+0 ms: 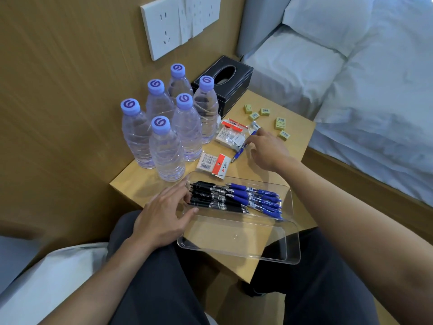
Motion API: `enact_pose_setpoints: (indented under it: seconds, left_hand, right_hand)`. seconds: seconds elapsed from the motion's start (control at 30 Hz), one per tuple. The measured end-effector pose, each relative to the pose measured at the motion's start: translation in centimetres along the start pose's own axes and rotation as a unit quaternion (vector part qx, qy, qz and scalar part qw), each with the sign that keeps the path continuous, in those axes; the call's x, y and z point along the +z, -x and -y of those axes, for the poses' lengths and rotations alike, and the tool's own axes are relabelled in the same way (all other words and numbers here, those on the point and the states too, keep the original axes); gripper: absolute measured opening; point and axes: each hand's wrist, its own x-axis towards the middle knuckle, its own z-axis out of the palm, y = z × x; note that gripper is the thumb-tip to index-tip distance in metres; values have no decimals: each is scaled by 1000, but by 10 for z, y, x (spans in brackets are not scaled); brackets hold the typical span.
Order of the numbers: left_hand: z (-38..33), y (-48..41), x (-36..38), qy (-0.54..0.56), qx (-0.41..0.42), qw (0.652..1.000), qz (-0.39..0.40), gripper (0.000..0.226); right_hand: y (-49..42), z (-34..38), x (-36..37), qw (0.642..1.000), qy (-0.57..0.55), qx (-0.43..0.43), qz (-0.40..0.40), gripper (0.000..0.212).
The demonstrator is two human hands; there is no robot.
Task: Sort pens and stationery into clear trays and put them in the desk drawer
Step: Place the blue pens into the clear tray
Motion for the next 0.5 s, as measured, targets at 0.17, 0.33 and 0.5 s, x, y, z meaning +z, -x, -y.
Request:
enact_pose_setpoints:
  seconds: [0.17,0.33,0.5]
  left_hand:
    - [1,-1,0,-1,-3,1000,1,25]
    - [2,-2,2,-3,-1,1000,1,26]
    - [2,-2,2,-8,2,1000,-2,26]
  right_hand:
    - [-6,-2,7,999,20,-36,-11,39]
    - [-5,-2,2,992,92,-82,-7,27]
    - [7,-5,0,983,146,-112,4,26]
